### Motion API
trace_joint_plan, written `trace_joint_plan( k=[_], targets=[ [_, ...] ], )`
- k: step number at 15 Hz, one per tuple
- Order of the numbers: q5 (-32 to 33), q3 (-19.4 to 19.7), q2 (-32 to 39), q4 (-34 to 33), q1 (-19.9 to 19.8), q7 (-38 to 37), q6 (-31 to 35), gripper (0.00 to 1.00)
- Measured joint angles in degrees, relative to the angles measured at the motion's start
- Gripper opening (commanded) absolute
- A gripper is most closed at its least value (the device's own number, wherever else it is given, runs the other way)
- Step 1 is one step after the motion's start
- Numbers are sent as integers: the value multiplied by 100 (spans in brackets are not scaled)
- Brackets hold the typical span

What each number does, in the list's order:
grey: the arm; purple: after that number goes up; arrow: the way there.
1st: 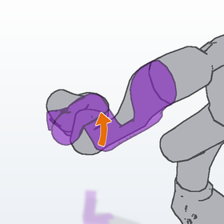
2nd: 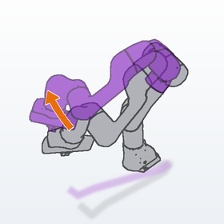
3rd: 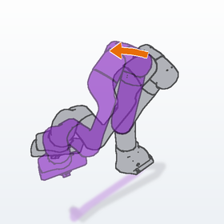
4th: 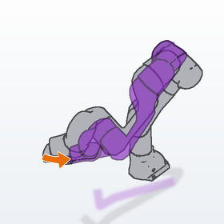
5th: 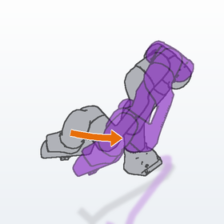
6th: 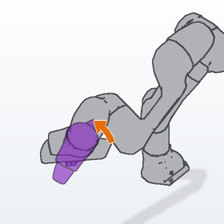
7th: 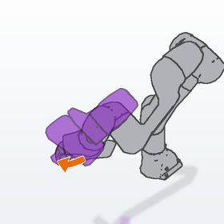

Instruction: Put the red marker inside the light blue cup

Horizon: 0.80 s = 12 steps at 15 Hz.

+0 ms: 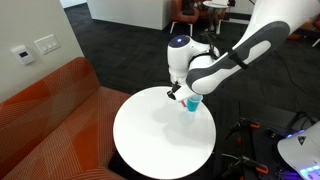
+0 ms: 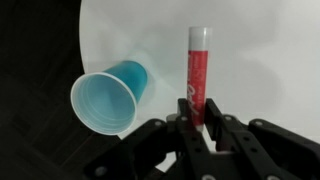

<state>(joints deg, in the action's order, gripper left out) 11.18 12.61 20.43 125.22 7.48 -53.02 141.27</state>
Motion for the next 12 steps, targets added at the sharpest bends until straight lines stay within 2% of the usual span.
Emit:
trace_joint_plan(
  k=[12],
  targets=[
    [2638,212,-72,-146,520,-4395,-129,5]
  ],
)
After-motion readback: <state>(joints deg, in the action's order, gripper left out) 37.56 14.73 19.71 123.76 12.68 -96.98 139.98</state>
